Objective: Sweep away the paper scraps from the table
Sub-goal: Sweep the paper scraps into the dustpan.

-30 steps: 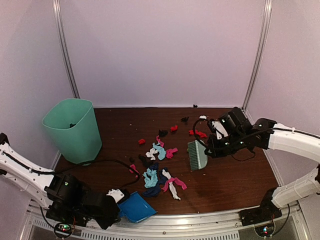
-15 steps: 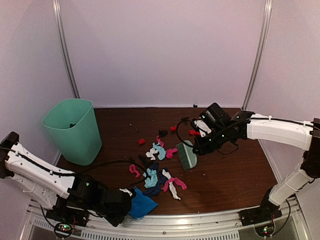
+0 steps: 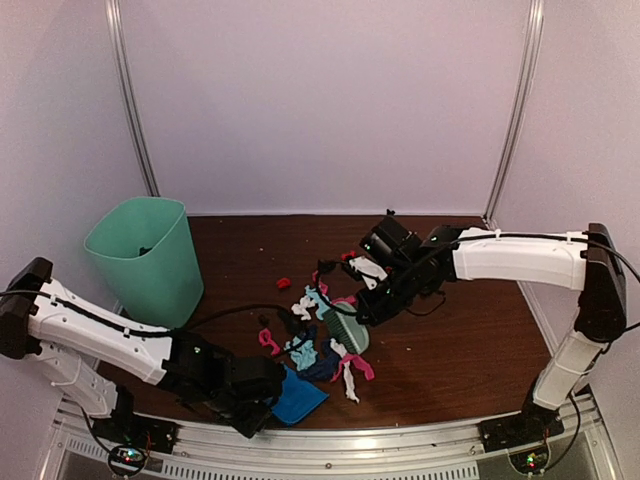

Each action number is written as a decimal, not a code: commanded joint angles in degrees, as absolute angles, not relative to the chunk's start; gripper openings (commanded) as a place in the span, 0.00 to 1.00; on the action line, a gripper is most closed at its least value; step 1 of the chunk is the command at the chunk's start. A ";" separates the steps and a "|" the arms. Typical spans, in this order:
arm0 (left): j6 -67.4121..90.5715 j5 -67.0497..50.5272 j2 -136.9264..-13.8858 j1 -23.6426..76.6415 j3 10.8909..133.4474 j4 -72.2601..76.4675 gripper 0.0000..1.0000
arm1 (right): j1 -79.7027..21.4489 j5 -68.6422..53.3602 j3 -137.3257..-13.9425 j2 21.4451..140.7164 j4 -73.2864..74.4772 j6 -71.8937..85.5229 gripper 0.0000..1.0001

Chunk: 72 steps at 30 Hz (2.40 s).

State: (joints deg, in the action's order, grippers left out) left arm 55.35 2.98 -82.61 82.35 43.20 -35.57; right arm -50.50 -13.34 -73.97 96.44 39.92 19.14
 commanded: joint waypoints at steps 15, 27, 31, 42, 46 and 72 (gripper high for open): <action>38.10 0.49 -95.11 74.70 55.54 -32.71 0.00 | -51.94 -20.84 -70.51 95.08 36.61 16.98 0.00; 29.37 -2.10 -98.27 72.78 59.24 -31.01 0.00 | -50.62 -17.53 -71.04 91.81 38.79 17.09 0.00; 28.56 -2.35 -97.85 72.67 58.85 -31.18 0.00 | -49.85 -13.93 -71.62 90.11 41.50 17.42 0.00; 24.65 -4.27 -99.50 72.66 61.23 -33.29 0.00 | -47.68 -2.67 -71.22 84.02 50.14 22.32 0.00; 23.25 -4.58 -101.44 72.68 64.09 -34.54 0.00 | -47.72 2.44 -67.83 81.20 57.34 26.37 0.00; 18.64 -6.99 -117.96 71.45 84.81 -37.92 0.00 | -47.84 -15.29 -54.44 69.37 53.91 42.28 0.00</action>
